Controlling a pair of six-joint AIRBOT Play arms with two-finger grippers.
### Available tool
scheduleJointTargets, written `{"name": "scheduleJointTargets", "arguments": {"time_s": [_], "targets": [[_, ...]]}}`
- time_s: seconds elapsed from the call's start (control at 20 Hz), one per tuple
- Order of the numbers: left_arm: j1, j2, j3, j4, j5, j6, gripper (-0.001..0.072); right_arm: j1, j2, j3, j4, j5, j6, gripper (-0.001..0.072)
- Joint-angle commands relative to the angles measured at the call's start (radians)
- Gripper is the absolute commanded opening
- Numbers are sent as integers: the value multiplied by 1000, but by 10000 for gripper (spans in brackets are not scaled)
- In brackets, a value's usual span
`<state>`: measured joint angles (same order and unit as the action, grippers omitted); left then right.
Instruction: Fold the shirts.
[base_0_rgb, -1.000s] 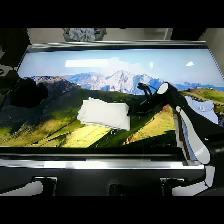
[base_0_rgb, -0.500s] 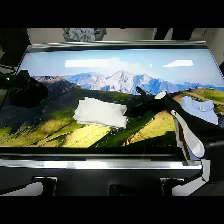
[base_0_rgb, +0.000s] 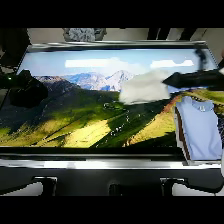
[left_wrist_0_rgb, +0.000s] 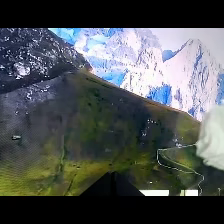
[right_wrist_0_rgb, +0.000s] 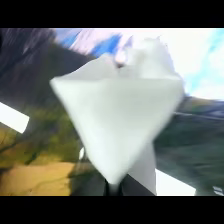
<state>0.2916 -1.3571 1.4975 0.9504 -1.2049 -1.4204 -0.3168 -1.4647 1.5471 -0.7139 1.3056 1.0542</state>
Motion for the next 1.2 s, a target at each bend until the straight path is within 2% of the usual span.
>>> {"name": "scheduleJointTargets", "arguments": {"time_s": [0.0,0.3,0.55,0.65,0.7,0.8,0.85,1.15], "targets": [[0,0,0,0,2,8,29,-222,79,101,-50,108,92,41],[0,0,0,0,8,33,30,-471,109,159,-48,130,200,41],[0,0,0,0,8,37,30,-572,145,159,-40,198,264,42],[0,0,0,0,8,37,30,-606,162,159,-76,282,282,42],[0,0,0,0,9,38,30,-610,164,159,-132,369,283,43],[0,0,0,0,9,46,29,-592,165,148,-376,534,275,43],[0,0,0,0,9,53,30,-590,176,118,-478,550,264,44],[0,0,0,-1,8,53,29,-591,321,-298,-722,535,262,43]]}}
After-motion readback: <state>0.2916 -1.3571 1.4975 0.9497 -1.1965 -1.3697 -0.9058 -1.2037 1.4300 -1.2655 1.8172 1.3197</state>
